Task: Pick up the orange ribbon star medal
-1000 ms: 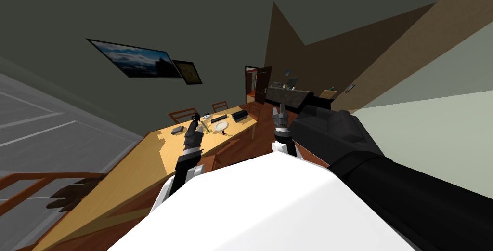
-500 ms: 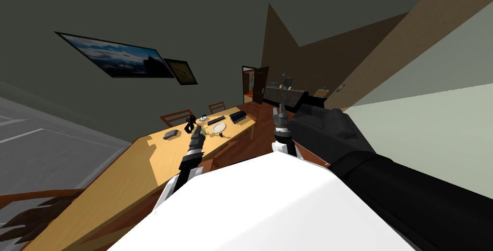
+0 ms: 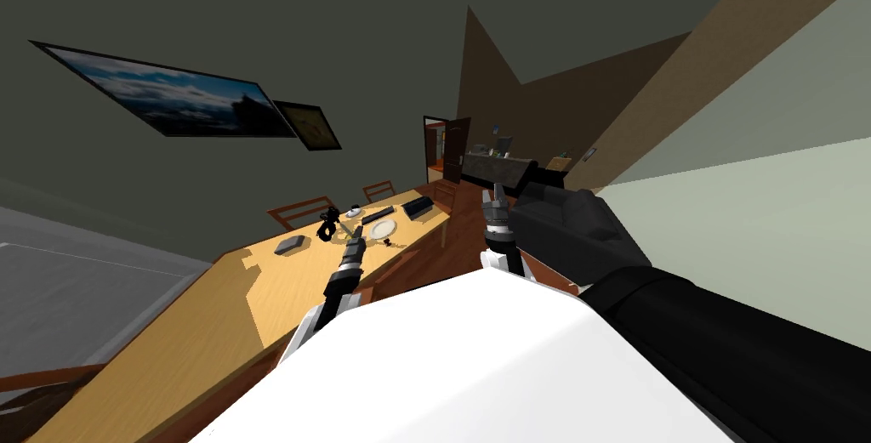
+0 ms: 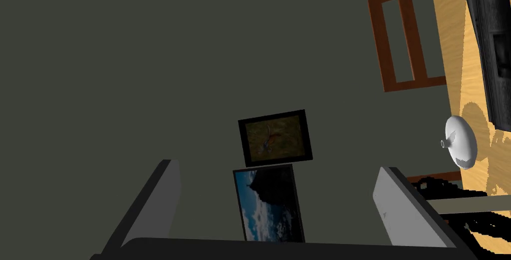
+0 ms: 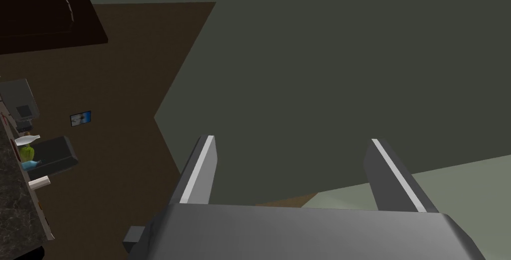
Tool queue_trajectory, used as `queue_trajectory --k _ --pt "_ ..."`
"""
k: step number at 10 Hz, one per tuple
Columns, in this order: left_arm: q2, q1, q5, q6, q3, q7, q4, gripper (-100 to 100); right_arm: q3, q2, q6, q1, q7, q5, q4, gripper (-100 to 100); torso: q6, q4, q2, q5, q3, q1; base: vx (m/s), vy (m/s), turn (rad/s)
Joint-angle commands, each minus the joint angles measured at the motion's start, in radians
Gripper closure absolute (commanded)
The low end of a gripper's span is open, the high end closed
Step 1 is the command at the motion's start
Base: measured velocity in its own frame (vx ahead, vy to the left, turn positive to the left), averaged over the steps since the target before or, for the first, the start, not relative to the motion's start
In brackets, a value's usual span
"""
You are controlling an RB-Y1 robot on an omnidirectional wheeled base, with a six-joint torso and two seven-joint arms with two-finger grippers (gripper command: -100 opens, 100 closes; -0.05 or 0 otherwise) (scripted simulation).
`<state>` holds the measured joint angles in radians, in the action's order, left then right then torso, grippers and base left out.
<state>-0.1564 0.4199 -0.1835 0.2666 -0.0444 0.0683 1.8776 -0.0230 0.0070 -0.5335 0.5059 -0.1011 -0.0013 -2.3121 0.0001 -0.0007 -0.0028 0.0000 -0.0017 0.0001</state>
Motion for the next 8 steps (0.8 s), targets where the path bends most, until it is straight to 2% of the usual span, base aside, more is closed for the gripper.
queue_trajectory --k 1,2,6,7,8 --pt "-0.020 -0.011 -0.004 -0.017 -0.002 -0.006 -0.050 -100 0.000 0.000 0.000 0.000 0.000 0.000 0.000 0 0.000 0.000 0.000 0.000 0.000 0.000 0.044 0.007 -0.112" --pt "-0.020 -0.011 -0.004 -0.017 -0.002 -0.006 -0.062 -100 0.000 0.000 0.000 0.000 0.000 0.000 0.000 0 0.000 0.000 0.000 0.000 0.000 0.000 0.029 0.007 -0.021" --pt "-0.044 -0.058 -0.017 -0.070 0.006 -0.026 -0.179 -100 0.000 0.000 0.000 0.000 0.000 0.000 0.000 0 0.000 0.000 0.000 0.000 0.000 0.000 0.033 0.002 -0.057" --pt "-0.044 -0.058 -0.017 -0.070 0.006 -0.026 -0.182 -100 0.000 0.000 0.000 0.000 0.000 0.000 0.000 0 0.000 0.000 0.000 0.000 0.000 0.000 0.020 0.008 -0.030" --pt "-0.051 -0.076 -0.021 -0.088 0.009 -0.034 -0.223 -100 0.000 0.000 0.000 0.000 0.000 0.000 0.000 0 0.000 0.000 0.001 0.000 0.001 0.000 0.021 0.006 -0.041"
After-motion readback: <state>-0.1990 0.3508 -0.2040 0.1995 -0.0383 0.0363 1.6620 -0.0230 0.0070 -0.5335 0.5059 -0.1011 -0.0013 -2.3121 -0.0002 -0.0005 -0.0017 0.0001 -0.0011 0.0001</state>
